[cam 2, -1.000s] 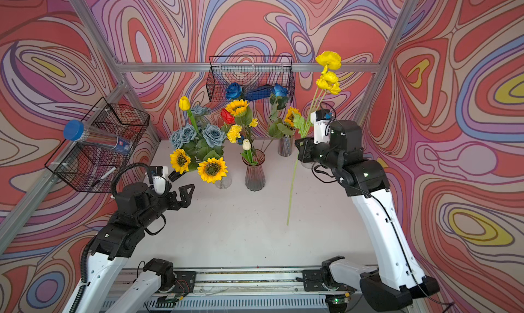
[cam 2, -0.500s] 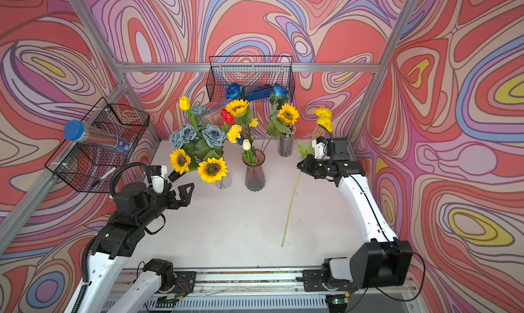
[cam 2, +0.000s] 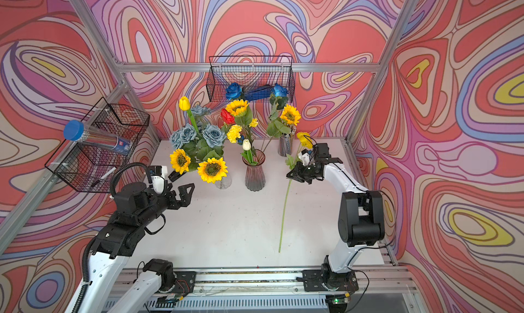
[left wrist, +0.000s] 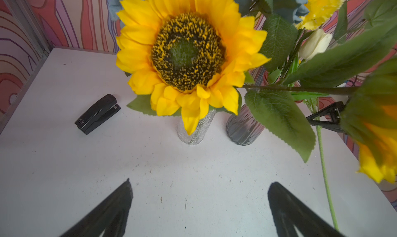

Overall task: Pick out yellow flowers from the vase
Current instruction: Place the flower at the center of the board.

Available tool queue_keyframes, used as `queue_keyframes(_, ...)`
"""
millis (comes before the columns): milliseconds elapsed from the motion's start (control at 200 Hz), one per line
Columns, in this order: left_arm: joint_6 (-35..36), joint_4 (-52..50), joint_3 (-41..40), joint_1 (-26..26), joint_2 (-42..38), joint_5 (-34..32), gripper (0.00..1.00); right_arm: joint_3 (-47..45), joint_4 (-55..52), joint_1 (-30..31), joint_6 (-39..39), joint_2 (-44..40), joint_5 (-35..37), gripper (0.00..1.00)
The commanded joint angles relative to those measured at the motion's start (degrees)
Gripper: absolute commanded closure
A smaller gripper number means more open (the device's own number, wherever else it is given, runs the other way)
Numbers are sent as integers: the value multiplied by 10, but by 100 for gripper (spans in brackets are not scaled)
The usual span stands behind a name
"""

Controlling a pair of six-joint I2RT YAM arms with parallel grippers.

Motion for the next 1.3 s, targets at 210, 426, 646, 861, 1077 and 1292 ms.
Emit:
queue_keyframes(210, -8, 13, -4, 7, -2, 10, 0, -2, 81, 8, 17, 93, 0, 100)
queue_keyframes(426, -7, 13, -4, 7, -4, 9, 0, 30, 102, 9, 29, 157, -8, 100)
queue_keyframes(646, -8, 12, -5, 7, -7, 7, 0, 42, 116, 9, 41, 193, -12, 100)
queue_keyframes(861, -8, 11, -5, 8, -5, 4, 0, 42, 97, 9, 31, 187, 8, 100)
queue_keyframes(1077, -11, 12, -6, 8, -12, -11, 0, 30, 91, 9, 25, 171, 19, 87)
queue_keyframes(1292, -12, 10, -5, 9, -9, -11, 0, 23, 83, 9, 14, 143, 24, 59)
